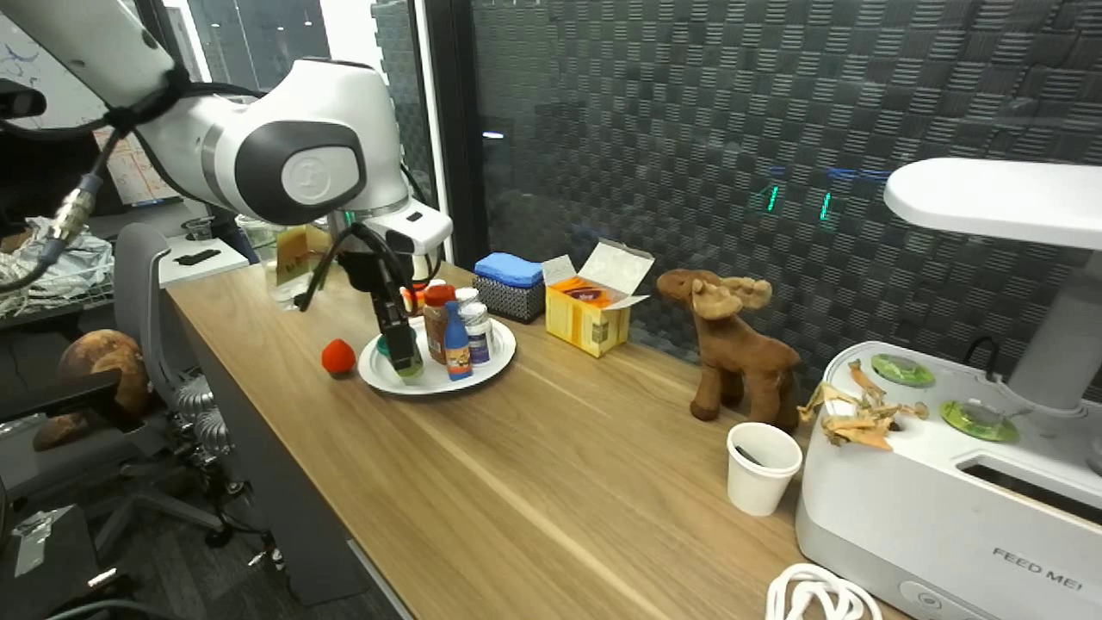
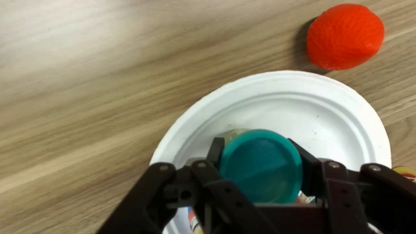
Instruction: Put all the bottles and the orange plushie surrounding the white plate on the white plate
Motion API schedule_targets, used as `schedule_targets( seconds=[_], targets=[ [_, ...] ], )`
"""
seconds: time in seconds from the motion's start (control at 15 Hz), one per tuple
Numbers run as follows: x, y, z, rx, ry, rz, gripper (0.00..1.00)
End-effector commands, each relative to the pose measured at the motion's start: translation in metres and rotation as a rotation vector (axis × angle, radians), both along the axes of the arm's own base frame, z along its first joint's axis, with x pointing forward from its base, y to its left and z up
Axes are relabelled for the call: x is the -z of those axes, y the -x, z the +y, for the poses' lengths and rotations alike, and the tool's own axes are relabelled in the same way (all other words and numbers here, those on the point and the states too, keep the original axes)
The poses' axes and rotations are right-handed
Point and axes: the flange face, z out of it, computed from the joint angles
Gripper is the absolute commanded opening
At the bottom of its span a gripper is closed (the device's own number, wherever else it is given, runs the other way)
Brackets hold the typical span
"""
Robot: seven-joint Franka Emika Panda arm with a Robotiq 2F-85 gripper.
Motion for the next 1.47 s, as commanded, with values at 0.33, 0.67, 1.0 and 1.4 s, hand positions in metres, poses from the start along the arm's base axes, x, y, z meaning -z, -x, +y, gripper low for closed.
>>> schedule_targets(
  seconds=[0.33, 0.67, 1.0, 1.4],
  targets=[
    [0.004, -0.008, 0.000, 0.016, 0.024, -0.071, 0.73],
    [-0.008, -0.006, -0.003, 0.023, 0.014, -0.085, 0.96],
    [-0.027, -0.001, -0.008, 0.032, 0.007, -0.107, 1.00],
    [-0.061, 0.016, 0.009, 0.012, 0.050, -0.062, 1.00]
  ],
)
